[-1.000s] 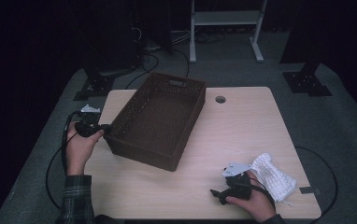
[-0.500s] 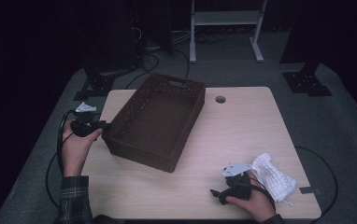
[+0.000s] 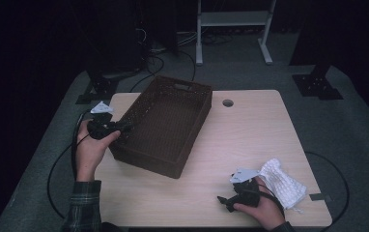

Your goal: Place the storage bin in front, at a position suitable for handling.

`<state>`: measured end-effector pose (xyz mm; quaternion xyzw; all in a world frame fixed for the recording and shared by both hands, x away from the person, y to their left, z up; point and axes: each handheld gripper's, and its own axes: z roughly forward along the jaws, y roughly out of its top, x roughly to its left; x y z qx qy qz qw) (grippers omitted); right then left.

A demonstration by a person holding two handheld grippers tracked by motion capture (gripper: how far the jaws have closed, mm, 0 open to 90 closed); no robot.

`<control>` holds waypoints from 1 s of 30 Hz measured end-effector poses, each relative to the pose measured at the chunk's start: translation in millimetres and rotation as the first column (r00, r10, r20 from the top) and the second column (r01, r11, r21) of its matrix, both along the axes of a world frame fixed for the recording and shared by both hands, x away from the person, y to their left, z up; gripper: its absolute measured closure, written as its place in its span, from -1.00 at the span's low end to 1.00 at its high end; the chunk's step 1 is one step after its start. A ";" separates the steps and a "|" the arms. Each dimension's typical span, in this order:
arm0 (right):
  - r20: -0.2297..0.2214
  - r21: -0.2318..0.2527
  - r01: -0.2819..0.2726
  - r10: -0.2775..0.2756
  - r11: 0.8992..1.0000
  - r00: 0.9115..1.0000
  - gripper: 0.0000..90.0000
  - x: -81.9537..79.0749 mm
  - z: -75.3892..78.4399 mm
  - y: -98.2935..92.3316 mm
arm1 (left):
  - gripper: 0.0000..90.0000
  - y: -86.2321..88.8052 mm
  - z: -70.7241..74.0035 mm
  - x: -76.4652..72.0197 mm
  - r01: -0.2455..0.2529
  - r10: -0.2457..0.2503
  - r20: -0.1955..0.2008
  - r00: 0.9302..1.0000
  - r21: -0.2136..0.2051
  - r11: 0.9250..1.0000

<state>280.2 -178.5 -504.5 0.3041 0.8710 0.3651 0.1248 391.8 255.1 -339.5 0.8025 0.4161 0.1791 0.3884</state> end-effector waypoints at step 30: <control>0.001 0.001 -0.003 0.003 1.000 1.000 -0.97 0.1 -0.1 0.7 | 0.39 -129.4 -18.1 40.9 0.249 -0.252 -0.056 0.966 -0.048 0.967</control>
